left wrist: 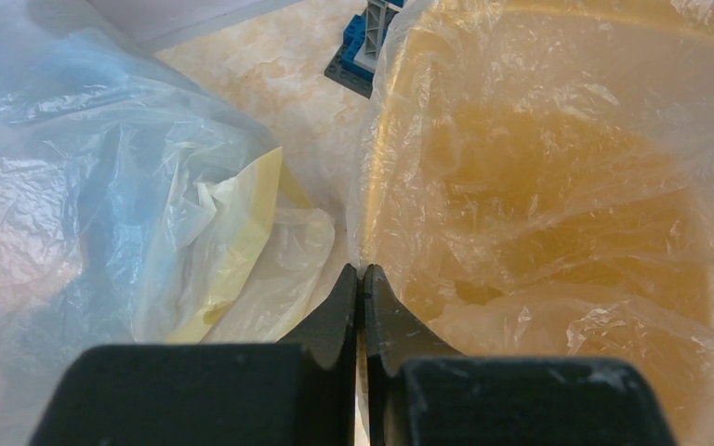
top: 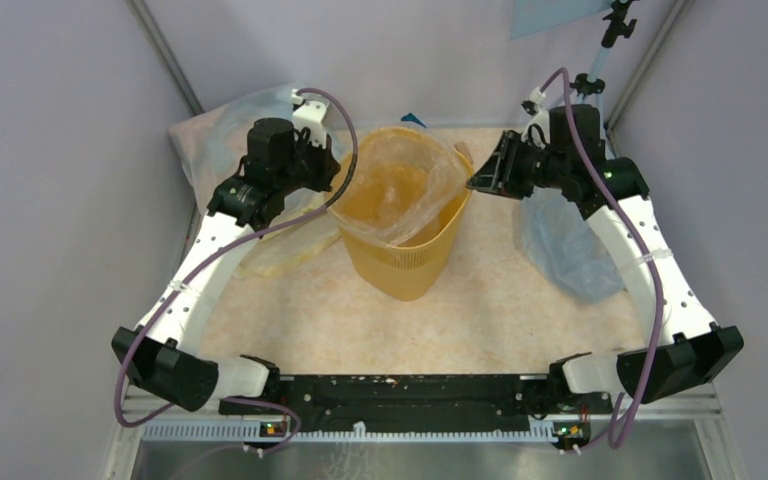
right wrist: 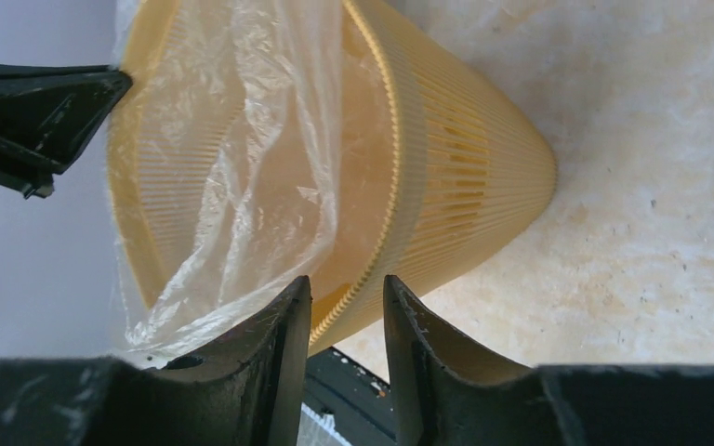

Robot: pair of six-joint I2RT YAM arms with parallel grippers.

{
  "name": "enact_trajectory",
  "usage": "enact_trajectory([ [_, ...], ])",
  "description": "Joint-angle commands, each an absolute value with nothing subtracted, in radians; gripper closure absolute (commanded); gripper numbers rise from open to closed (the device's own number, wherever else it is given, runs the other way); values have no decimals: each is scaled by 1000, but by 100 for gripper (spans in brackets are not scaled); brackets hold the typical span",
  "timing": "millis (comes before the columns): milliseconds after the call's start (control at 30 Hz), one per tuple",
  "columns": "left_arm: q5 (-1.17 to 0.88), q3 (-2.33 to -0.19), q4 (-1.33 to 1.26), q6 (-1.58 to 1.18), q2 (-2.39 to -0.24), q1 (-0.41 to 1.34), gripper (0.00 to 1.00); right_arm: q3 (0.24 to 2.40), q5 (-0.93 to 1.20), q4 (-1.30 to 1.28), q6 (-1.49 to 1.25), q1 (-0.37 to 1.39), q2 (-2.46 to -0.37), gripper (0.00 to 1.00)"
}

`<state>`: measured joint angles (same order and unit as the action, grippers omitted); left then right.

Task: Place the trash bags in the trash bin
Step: Place the trash bag in the trash bin.

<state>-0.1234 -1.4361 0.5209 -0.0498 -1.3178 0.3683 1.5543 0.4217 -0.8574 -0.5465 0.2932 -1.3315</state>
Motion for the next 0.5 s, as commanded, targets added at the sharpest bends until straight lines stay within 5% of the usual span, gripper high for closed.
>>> enact_trajectory([
  [0,-129,-1473,471,-57,-1298,364,100,1584,489,-761,-565,284,-1322,61],
  [167,-129,-1472,473,-57,-1299,364,100,1601,487,-752,-578,288,-1328,56],
  [467,-135,-1470,465,-63,-1298,364,100,1653,451,-770,-570,333,-1395,64],
])
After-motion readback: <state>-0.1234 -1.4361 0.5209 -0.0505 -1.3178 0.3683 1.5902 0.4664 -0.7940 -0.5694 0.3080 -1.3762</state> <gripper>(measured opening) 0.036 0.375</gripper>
